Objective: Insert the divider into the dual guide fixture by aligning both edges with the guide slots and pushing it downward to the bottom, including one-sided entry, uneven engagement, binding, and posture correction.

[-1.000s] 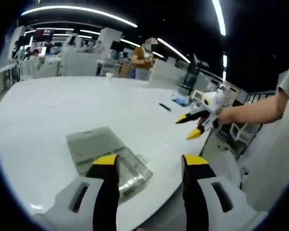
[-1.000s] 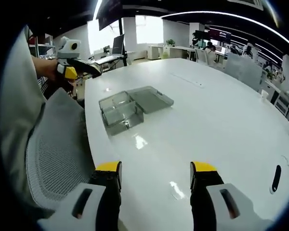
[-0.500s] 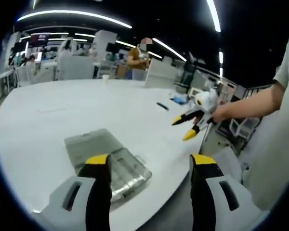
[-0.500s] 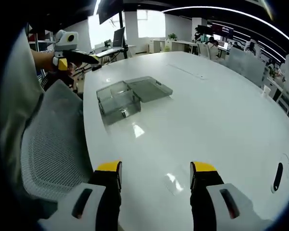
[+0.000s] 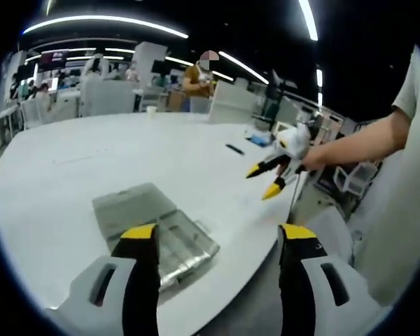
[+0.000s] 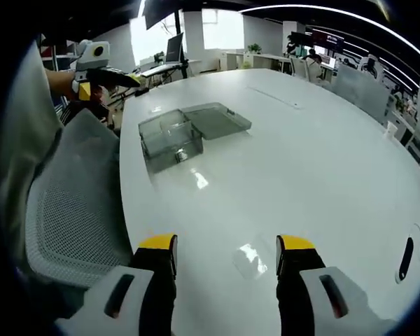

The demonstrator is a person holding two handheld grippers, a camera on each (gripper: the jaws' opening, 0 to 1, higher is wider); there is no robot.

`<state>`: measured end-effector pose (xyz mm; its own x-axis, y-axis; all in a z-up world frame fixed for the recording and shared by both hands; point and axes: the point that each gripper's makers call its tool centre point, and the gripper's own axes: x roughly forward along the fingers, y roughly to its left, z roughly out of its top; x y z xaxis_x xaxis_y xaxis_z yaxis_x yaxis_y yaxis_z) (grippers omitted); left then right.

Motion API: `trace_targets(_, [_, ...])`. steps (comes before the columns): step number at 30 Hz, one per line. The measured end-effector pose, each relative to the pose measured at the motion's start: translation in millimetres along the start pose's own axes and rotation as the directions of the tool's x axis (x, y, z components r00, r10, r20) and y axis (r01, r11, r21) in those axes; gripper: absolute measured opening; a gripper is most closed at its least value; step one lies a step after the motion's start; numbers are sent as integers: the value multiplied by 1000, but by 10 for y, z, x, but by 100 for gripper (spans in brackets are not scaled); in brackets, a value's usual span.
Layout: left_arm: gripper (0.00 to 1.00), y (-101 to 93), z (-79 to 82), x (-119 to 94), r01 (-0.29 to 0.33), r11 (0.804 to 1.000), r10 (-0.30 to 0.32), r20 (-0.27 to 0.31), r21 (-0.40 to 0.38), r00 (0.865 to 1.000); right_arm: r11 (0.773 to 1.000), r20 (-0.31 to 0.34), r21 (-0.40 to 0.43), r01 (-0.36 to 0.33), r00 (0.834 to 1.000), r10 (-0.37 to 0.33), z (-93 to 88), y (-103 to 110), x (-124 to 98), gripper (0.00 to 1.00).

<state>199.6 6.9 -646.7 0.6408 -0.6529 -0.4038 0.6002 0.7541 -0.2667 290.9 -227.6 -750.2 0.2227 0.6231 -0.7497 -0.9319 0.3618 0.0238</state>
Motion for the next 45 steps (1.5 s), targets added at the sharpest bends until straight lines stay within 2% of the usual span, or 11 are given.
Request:
trace_targets(23, [71, 66, -74, -11, -21, 1000, 21, -18, 6, 1000, 999, -47, -43, -28, 999, 26, -31, -66, 115, 56])
trace_targets(45, [72, 92, -84, -4, -36, 999, 36, -32, 6, 999, 996, -107, -70, -47, 994, 39, -224, -152, 205, 56])
